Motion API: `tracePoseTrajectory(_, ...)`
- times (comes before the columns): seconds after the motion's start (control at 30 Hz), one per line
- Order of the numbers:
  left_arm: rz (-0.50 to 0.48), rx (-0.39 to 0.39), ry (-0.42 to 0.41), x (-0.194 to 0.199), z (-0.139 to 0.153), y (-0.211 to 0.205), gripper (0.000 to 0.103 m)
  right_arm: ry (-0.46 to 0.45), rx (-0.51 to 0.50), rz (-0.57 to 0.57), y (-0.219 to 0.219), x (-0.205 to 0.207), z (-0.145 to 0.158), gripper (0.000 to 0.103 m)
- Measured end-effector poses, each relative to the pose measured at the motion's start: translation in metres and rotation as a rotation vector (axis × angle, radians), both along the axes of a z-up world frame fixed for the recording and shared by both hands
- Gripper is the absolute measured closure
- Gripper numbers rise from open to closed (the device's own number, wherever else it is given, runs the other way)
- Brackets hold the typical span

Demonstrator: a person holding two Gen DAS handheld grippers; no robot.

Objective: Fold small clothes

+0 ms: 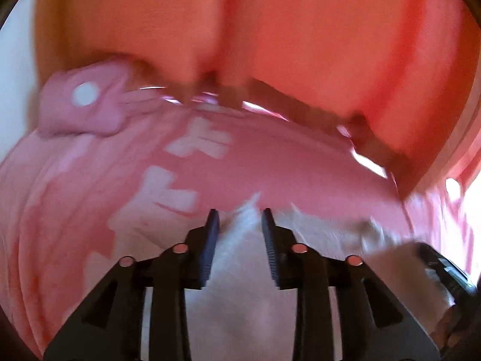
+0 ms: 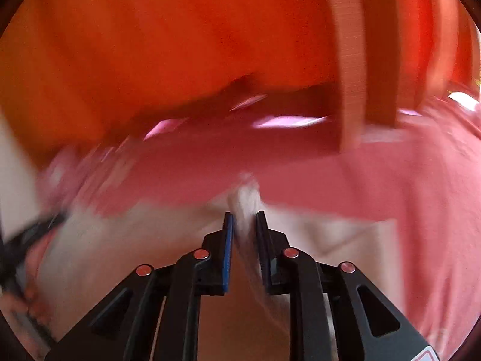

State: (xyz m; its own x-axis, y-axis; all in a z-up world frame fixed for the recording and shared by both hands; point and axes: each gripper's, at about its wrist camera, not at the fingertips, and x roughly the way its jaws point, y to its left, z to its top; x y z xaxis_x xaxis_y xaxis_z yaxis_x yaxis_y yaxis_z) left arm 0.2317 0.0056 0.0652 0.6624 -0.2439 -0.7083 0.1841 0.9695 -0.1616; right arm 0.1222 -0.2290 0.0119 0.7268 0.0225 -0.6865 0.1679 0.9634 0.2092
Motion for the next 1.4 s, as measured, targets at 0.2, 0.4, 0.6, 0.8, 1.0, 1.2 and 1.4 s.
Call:
tracePoseTrajectory(0.2,-0.060,0.151,0.122,0.001,-0.057,-0.025,0.067,0.136,-0.077,0.067,0.018,0.023,-0.039,0.095)
tracePoseTrajectory(0.4,0.159,0.166,0.087,0.022,-0.056,0.041,0.067,0.095,-0.152,-0.459,-0.115,-0.015,-0.018,0.082)
tracePoseTrajectory(0.6,0.324,0.106,0.085,0.027,-0.050,0.083,0.052,-0.076,0.092,-0.415,-0.130,-0.052,0.011,0.080)
tracePoseTrajectory(0.8,0.210,0.218,0.088,0.022,-0.061,0.047,0.047,0.199,-0.037,-0.268,-0.098,-0.006,-0.037,0.098)
tracePoseTrajectory(1.0,0.250,0.145,0.106,0.026,-0.062,0.067,0.042,-0.012,0.049,-0.444,-0.147,-0.039,0.004,0.052)
tracePoseTrajectory(1.2,0.252,0.070,0.147,0.033,-0.070,0.073,0.044,0.163,0.160,-0.349,-0.158,-0.001,-0.046,0.060)
tracePoseTrajectory(1.4,0.241,-0.004,0.092,0.032,-0.058,0.080,0.094,-0.096,0.099,-0.308,-0.145,-0.021,0.006,0.094)
